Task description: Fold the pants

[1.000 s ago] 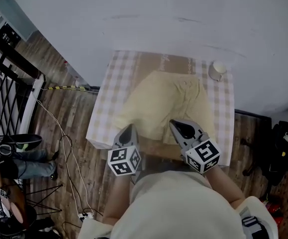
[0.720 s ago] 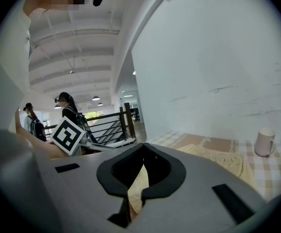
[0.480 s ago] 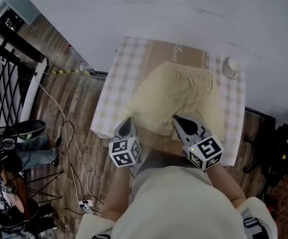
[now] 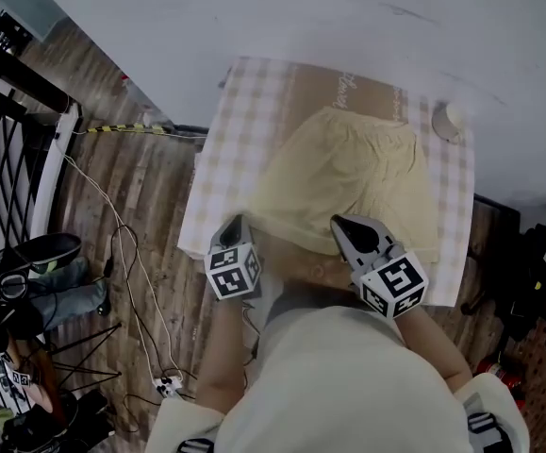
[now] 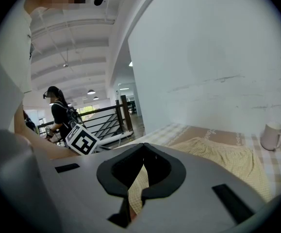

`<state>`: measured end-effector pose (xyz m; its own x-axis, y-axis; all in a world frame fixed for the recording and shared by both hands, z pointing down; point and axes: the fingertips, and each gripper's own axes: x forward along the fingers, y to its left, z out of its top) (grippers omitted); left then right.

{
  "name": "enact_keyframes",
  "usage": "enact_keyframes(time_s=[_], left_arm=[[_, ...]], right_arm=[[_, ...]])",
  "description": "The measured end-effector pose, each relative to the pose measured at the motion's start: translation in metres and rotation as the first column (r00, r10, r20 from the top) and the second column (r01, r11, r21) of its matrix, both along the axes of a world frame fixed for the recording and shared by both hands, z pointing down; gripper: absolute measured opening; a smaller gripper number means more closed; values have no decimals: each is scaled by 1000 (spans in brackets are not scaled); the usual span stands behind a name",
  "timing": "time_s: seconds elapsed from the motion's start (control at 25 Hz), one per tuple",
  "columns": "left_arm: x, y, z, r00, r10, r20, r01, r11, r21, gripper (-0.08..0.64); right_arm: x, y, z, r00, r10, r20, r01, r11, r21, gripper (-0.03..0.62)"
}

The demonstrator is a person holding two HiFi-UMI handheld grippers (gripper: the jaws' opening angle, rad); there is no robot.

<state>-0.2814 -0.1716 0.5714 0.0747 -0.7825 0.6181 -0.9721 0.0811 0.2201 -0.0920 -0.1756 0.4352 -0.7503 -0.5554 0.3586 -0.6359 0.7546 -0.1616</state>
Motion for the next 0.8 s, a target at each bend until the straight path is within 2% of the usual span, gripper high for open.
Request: enact_keyframes(time_s=[0.36, 0.44, 0.48, 0.64, 0.8], left_arm=[[-12, -2, 25, 997, 74, -12, -75, 995, -68, 16], [-12, -3, 28, 996, 89, -19, -90, 993, -79, 78], [-12, -3, 30, 995, 97, -23, -99, 991, -91, 95], [-12, -1, 42, 991, 133, -34, -137, 977, -164, 95], [-12, -3, 47, 987, 154, -42, -159, 966, -205, 95]], right_arm=[[-19, -5, 8, 1000, 21, -20, -21, 1000, -21, 0], [-21, -4, 11, 999, 24, -25, -24, 999, -26, 0], [-23, -3, 13, 999, 26, -28, -27, 999, -29, 0], [-27, -1, 16, 999, 41, -35, -42, 998, -36, 0], [-31, -1, 18, 998, 59, -38, -61, 997, -37, 0]])
